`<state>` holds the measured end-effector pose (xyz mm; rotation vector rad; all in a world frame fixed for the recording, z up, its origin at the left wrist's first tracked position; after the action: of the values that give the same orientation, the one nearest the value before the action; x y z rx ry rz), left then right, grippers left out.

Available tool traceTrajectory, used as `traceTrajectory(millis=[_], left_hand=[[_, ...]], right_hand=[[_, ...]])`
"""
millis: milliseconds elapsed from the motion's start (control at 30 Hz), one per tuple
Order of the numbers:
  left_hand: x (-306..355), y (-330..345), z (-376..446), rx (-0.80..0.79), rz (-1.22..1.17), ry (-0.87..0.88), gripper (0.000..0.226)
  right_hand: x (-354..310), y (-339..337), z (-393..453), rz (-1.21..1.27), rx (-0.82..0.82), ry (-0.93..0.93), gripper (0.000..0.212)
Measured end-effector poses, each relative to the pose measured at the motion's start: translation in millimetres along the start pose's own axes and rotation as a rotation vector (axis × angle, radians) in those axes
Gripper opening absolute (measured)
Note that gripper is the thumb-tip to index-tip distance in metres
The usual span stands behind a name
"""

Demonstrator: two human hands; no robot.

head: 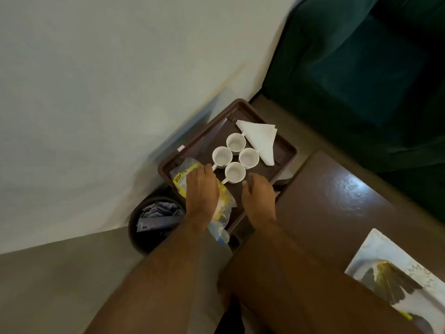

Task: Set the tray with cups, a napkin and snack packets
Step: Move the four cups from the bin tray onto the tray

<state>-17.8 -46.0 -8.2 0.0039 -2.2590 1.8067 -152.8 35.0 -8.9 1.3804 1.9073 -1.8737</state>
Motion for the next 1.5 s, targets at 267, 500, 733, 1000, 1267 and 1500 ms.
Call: traceTrajectory(millis=[267, 500, 733, 1000, 1267, 1500], left_hand=[[3.7, 21.9, 36.5, 0.008, -0.381, -0.186, 0.018], [-6.5, 35.5, 45.8, 0.006, -0.466, -0.31, 0.016], [-0.4, 41.8, 50.7, -0.118, -0.296, -0.307, 0.03], [3.8, 34.9, 35.2, -0.054, -0.342, -0.247, 0.033], [9.4, 21.4, -7.2, 0.039, -0.483, -0.272, 0.031], [25.3, 13.9, -58.6, 0.092, -0.489, -0.278, 0.037]], right_hand=[[13.9, 65.2, 9.5, 0.32, 0.095, 0.399, 0.038], [17.1, 82.4, 12.2, 0.336, 0.193, 0.535, 0.034], [20.2, 76.3, -2.3, 0.353, 0.352, 0.512, 0.026], [28.3, 68.6, -4.4, 0.321, 0.342, 0.403, 0.02], [33.5, 41.3, -27.3, 0.342, 0.392, 0.284, 0.026], [41.0, -10.5, -61.3, 0.37, 0.562, 0.116, 0.013]])
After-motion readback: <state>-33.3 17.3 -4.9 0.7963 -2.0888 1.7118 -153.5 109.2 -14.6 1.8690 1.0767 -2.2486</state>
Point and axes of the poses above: each hand's wrist, its own z-axis towards the middle knuckle, its own y-axis out of the palm, x = y × z, the point moved 5 cm from there along z, towards the middle knuckle, and after that the axes turned 10 degrees about -y, right-handed, at the moved point
